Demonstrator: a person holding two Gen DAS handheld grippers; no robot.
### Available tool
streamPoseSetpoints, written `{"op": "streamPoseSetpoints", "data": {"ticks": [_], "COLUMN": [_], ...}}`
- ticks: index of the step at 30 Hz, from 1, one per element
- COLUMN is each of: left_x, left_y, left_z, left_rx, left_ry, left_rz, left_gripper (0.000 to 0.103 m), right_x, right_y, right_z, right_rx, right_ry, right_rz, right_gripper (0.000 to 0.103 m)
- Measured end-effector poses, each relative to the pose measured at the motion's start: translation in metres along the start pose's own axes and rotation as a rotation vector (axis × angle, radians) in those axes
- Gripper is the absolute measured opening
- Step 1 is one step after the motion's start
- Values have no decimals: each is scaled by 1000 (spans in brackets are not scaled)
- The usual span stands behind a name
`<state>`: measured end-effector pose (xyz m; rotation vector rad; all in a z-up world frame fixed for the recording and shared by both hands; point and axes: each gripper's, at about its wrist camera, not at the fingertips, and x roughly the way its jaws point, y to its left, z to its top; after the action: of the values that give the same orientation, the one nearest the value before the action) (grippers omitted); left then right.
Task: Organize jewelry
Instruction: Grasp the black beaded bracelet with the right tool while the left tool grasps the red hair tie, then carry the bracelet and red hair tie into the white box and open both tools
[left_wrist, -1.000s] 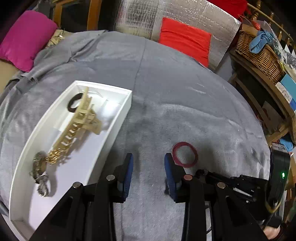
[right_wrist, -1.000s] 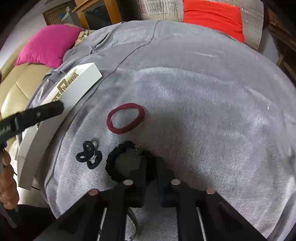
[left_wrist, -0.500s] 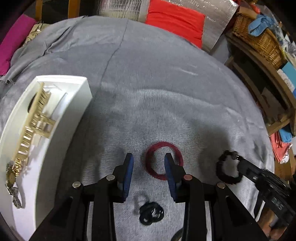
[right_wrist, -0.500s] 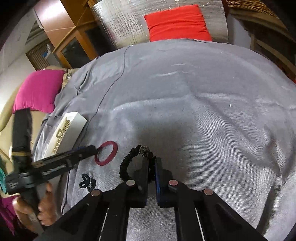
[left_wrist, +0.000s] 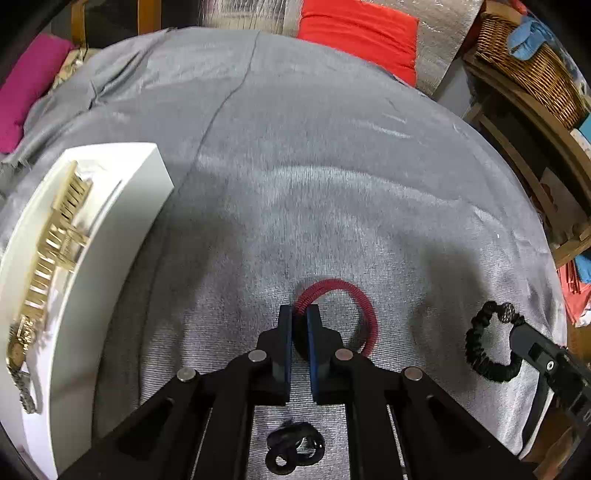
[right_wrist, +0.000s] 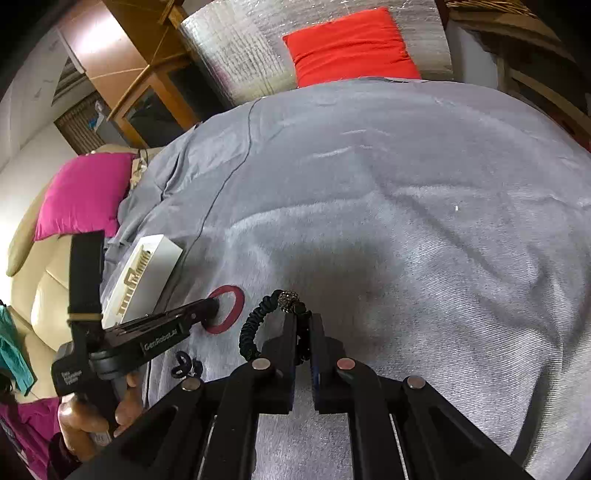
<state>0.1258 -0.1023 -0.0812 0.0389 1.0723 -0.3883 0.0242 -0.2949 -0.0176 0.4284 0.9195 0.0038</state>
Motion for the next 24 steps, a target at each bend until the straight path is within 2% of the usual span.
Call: {"op": "streamPoseSetpoints", "data": {"ticks": [8, 14, 18, 24], "left_x": [-38, -84, -116, -147], "left_y": [0, 24, 60, 131], "left_z": [-11, -23, -33, -58], "left_rx": [16, -17, -87, -224], "left_ry": [-84, -162, -210, -223], "left_rz": [-4, -3, 41, 102], "left_gripper": [6, 6, 6, 6], "right_x": [0, 5, 7, 6], "right_y": [6, 19, 30, 50], "right_z": [0, -3, -7, -10], "right_rx": [-1, -13, -32, -48], "right_ry": [-18, -21, -29, -60], "right_rz": [10, 26, 48, 100], "right_gripper": [7, 7, 7, 7]}}
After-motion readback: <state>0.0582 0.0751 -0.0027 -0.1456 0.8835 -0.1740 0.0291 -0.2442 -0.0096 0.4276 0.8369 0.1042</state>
